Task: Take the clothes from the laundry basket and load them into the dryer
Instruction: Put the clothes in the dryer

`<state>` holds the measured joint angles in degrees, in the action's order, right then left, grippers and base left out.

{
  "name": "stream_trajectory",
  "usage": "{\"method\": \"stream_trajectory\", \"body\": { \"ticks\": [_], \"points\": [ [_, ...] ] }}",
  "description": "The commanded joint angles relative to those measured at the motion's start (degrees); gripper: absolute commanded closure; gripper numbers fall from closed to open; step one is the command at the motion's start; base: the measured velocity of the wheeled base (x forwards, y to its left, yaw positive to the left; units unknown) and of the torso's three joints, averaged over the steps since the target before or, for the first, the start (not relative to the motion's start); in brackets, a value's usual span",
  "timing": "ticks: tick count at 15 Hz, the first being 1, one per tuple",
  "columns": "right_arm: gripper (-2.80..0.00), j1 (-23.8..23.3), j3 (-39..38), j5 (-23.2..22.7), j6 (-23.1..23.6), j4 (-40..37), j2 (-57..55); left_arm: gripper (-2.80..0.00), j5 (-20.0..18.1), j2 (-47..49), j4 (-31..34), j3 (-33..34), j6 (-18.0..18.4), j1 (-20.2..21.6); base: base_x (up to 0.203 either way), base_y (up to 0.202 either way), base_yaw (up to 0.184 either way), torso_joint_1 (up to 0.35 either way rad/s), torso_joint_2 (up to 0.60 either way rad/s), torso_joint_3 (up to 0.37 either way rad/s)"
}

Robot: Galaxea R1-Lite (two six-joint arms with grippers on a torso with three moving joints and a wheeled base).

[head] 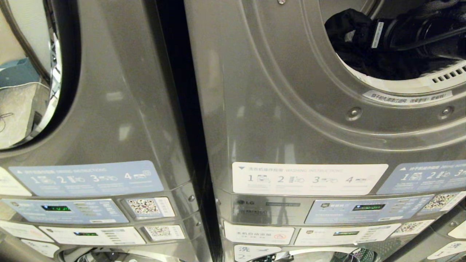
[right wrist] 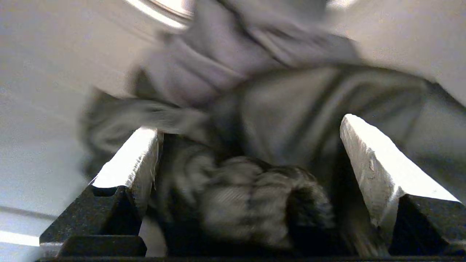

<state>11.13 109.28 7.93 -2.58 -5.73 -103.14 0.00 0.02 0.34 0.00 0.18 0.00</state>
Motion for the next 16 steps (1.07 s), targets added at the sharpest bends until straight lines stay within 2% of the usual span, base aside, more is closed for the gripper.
{"method": "stream_trajectory", "body": {
  "ticks": [1, 2, 5, 8, 11, 13, 16],
  "points": [
    [-2.80, -0.42, 2.66, -5.61, -1.12, -0.62, -1.81, 0.00, 0.00, -0.02, 0.02, 0.08, -0.01, 0.00, 0.000, 0.000, 0.000, 0.000, 0.00, 0.000],
    [-2.80, -0.52, 2.85, -7.19, -2.95, -2.93, 0.32, 0.00, 0.00, -0.02, 0.02, 0.09, -0.01, 0.00, 0.000, 0.000, 0.000, 0.000, 0.00, 0.000],
    [-2.80, -0.72, 2.95, -18.02, -9.52, -11.17, 7.06, 0.00, 0.00, -0.02, 0.02, 0.09, -0.01, 0.00, 0.000, 0.000, 0.000, 0.000, 0.00, 0.000],
    [-2.80, -0.85, 2.94, -22.51, -12.00, -12.10, 11.24, 0.00, 0.00, -0.02, 0.02, 0.09, -0.09, 0.00, 0.000, 0.000, 0.000, 0.000, 0.00, 0.000],
    [-2.80, -0.94, 2.56, -21.42, -13.15, -12.80, 13.12, 0.00, 0.00, -0.02, 0.02, 0.09, -0.01, 0.00, 0.000, 0.000, 0.000, 0.000, 0.00, 0.000],
    [-2.80, -0.92, 2.03, -18.15, -13.14, -14.33, 14.87, 0.00, 0.00, -0.02, 0.02, 0.09, -0.01, 0.00, 0.000, 0.000, 0.000, 0.000, 0.00, 0.000],
    [-2.80, -0.50, -3.20, -12.73, -12.42, -14.81, 19.07, 0.00, 0.00, -0.02, 0.02, 0.03, -0.01, 0.00, 0.000, 0.000, 0.000, 0.000, 0.00, 0.000]
  ]
}}
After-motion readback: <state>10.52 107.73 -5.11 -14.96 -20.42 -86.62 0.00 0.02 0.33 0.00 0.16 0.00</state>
